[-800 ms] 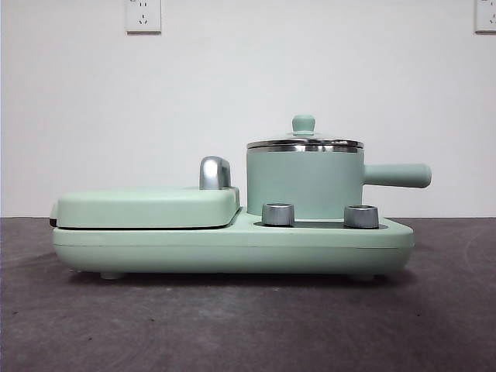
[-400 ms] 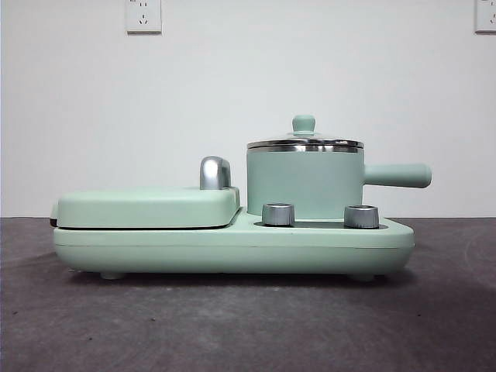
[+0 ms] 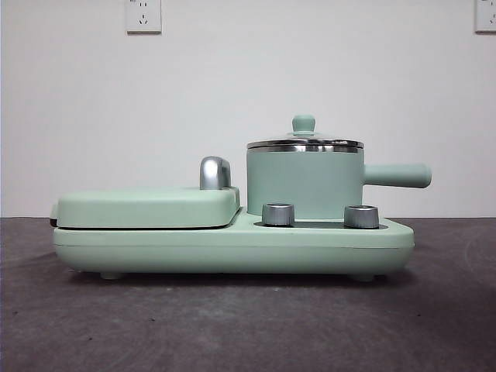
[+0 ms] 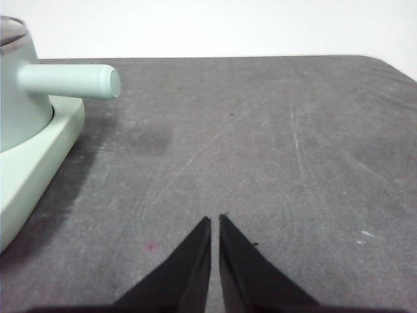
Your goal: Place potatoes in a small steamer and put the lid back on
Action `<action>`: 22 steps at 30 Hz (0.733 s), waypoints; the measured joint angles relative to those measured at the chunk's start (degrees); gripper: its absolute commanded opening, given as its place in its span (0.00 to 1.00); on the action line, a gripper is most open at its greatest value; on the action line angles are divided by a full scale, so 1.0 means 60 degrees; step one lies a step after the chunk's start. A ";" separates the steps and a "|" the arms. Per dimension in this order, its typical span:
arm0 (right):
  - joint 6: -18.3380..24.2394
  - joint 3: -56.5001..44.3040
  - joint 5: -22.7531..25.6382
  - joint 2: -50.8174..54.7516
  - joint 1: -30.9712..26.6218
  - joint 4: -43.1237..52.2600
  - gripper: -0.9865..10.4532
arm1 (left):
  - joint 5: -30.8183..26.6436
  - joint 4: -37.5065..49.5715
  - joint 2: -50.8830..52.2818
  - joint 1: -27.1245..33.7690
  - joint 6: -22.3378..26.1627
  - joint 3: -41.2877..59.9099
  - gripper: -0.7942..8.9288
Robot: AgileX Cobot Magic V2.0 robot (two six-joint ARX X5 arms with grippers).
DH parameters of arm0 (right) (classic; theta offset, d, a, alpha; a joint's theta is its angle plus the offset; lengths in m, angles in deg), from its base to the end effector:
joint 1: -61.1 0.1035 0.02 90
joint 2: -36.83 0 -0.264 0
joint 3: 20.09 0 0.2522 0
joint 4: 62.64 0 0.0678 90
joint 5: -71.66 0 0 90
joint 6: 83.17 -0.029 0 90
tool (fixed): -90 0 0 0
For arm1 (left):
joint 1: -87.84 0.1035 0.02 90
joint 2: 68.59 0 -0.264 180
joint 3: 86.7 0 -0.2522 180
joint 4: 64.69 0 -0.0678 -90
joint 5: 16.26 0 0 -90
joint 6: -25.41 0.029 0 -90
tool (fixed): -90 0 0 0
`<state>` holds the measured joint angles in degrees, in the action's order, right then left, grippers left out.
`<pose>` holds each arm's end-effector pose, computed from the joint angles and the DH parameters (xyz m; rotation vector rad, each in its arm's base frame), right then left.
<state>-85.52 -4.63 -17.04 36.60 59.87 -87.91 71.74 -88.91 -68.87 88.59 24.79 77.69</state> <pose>0.0946 -0.0027 0.1539 0.0408 0.1743 -0.0476 0.0948 0.0023 0.1565 -0.0091 0.1549 0.0487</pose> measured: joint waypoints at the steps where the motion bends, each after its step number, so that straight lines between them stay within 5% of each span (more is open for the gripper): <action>1: 0.0084 -0.0004 0.0000 -0.0004 0.0000 0.0015 0.10 | -0.0004 0.0000 0.0000 0.0000 0.0000 0.0000 0.09; 22: 0.0827 -0.0106 -0.0036 -0.0004 0.0000 0.0317 0.10 | 0.0000 0.0000 0.0000 0.0000 0.0000 0.0000 0.09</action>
<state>-80.56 -5.27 -17.26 36.58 59.87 -86.01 71.74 -88.91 -68.87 88.59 24.79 77.69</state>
